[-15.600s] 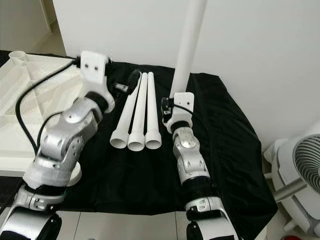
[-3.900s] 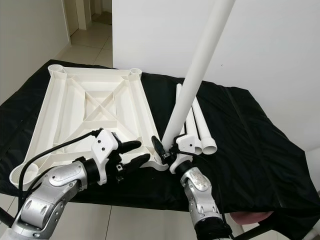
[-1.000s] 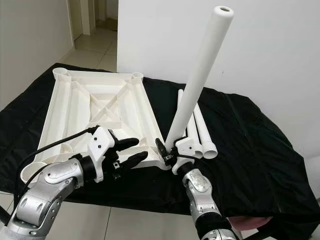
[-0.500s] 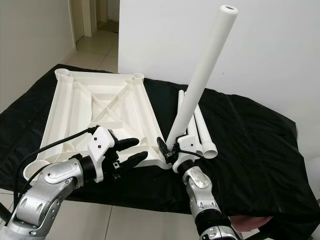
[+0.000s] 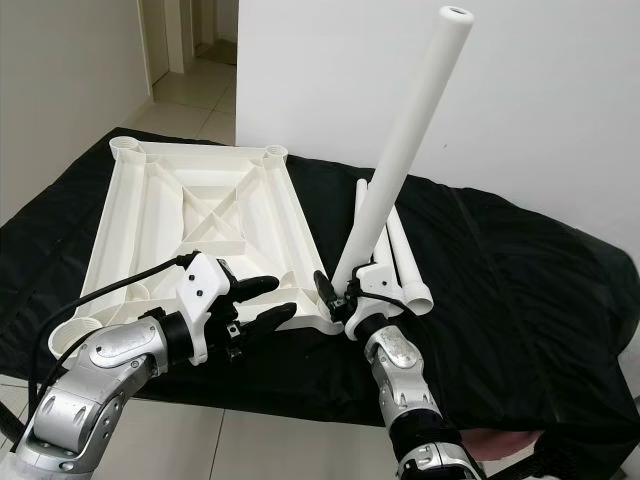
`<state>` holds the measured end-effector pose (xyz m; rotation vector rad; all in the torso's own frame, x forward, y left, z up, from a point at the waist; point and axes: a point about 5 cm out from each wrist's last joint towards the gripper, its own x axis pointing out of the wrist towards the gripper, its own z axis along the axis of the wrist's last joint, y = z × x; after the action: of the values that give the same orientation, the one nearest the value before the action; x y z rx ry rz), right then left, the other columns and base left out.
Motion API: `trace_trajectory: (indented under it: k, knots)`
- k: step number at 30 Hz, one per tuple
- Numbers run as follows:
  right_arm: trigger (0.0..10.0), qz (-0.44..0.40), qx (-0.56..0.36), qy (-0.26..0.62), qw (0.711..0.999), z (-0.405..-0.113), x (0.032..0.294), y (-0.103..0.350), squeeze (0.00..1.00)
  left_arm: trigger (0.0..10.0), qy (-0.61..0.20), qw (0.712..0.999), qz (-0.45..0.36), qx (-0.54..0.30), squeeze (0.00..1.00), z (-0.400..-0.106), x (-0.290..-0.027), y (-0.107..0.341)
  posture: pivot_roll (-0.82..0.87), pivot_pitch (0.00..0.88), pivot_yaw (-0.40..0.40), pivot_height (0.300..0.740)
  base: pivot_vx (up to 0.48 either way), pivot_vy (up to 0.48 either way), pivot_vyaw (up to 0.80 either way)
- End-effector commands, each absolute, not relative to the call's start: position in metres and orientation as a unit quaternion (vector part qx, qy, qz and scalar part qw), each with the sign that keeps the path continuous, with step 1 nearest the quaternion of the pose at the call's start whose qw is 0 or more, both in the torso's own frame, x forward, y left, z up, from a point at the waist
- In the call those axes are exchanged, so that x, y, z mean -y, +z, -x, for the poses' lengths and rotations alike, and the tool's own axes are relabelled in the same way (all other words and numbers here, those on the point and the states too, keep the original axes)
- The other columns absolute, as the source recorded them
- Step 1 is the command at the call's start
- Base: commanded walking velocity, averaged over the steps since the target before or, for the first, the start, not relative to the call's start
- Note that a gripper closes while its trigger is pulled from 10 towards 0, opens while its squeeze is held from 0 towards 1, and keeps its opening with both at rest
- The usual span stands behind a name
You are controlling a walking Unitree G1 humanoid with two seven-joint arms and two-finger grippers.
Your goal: Building children table
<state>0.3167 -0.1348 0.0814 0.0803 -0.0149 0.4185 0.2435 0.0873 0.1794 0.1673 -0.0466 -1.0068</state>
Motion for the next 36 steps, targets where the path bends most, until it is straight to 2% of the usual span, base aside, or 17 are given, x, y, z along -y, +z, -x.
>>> trace_trajectory:
  k: [1, 22, 36]
  knots:
    - [10.0, -0.073, -0.169, 0.167, 0.969, -0.294, 0.15, 0.024, 0.0, 10.0, -0.469, 0.879, -0.076, 0.033, 0.0, -0.242, -0.083, 0.183, 0.05, 0.0, -0.12, 0.74, 0.0, 0.0, 0.0]
    - [10.0, -0.093, -0.204, 0.167, 0.96, -0.297, 0.152, 0.022, 0.0, 10.0, -0.476, 0.876, -0.071, 0.034, 0.0, -0.238, -0.079, 0.182, 0.05, 0.0, -0.131, 0.74, 0.0, 0.0, 0.0]
    - [10.0, -0.159, -0.246, 0.177, 0.94, -0.292, 0.153, 0.015, 0.0, 10.0, -0.476, 0.876, -0.068, 0.035, 0.0, -0.236, -0.079, 0.183, 0.05, 0.0, -0.135, 0.74, 0.0, 0.0, 0.0]
